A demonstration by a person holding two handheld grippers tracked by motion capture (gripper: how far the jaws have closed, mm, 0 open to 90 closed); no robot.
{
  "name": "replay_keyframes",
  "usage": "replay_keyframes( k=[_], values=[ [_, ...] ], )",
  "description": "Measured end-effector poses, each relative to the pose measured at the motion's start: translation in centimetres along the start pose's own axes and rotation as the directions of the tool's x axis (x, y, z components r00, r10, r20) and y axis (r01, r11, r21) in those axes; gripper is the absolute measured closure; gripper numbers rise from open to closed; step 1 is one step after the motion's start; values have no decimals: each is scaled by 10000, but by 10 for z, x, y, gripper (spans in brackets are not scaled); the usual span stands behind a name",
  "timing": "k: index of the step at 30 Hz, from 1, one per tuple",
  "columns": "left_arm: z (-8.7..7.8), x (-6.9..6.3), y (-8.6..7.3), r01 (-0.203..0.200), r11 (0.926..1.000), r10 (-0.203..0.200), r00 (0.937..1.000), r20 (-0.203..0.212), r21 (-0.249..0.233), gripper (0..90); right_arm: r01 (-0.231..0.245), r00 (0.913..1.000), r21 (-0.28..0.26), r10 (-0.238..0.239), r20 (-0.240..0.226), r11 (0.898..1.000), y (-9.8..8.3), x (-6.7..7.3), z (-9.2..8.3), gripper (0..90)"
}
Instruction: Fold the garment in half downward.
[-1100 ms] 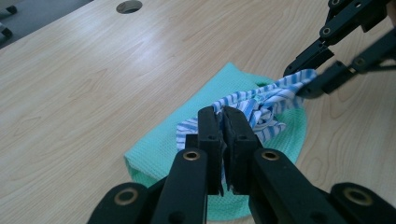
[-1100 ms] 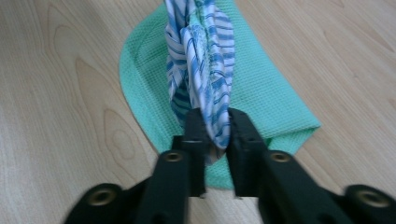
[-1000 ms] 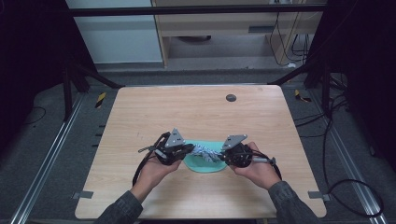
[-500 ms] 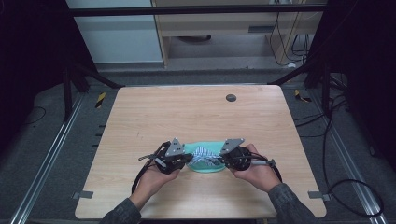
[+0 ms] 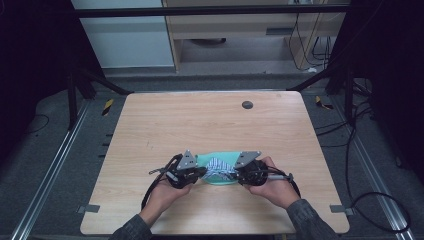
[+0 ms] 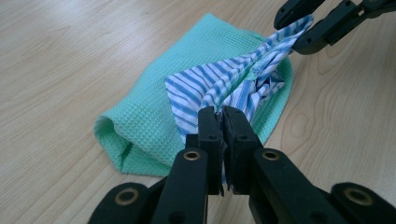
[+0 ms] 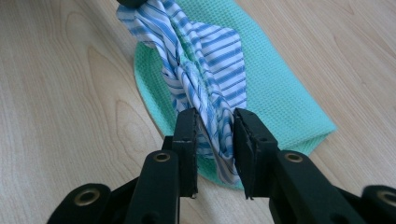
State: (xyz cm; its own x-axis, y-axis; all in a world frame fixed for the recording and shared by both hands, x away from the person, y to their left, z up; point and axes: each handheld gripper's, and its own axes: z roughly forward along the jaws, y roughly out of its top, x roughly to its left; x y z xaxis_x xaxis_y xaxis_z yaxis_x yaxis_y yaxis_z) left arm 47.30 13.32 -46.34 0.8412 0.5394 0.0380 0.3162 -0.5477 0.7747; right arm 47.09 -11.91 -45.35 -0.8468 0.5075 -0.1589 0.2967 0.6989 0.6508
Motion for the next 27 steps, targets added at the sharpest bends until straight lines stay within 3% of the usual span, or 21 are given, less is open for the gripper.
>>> replay_keyframes(
  k=[6, 13, 18, 19, 20, 24, 27],
  values=[
    [0, -4, -9, -108, 9999, 108, 9999, 87, -24, 860, 137, 9999, -54, -138, -33, 9999, -4, 7, -1, 821],
    [0, -6, -18, 38, 9999, -37, 9999, 103, -153, 849, 203, 9997, -45, -203, -102, 9998, -7, 13, 2, 842],
    [-3, -8, -23, 25, 9993, -37, 9994, -333, -374, 672, 198, 9997, -25, -198, -146, 9998, -8, 14, 2, 838],
    [-3, -8, -23, 70, 9993, -91, 9983, -574, -370, 629, 217, 9997, -26, -217, -144, 9998, -8, 14, 2, 835],
    [-3, -9, -24, 95, 9990, -120, 9981, -598, -426, 581, 211, 9997, -44, -212, -136, 9998, -9, 14, 2, 834],
    [0, -10, -25, -49, 9992, 34, 9992, -389, -390, 527, 228, 9996, -78, -230, -163, 9997, -9, 15, 2, 829],
    [0, -11, -24, 65, 9986, -79, 9996, -263, -525, 530, 258, 9995, -29, -259, -179, 9997, -9, 17, 1, 793]
  ],
)
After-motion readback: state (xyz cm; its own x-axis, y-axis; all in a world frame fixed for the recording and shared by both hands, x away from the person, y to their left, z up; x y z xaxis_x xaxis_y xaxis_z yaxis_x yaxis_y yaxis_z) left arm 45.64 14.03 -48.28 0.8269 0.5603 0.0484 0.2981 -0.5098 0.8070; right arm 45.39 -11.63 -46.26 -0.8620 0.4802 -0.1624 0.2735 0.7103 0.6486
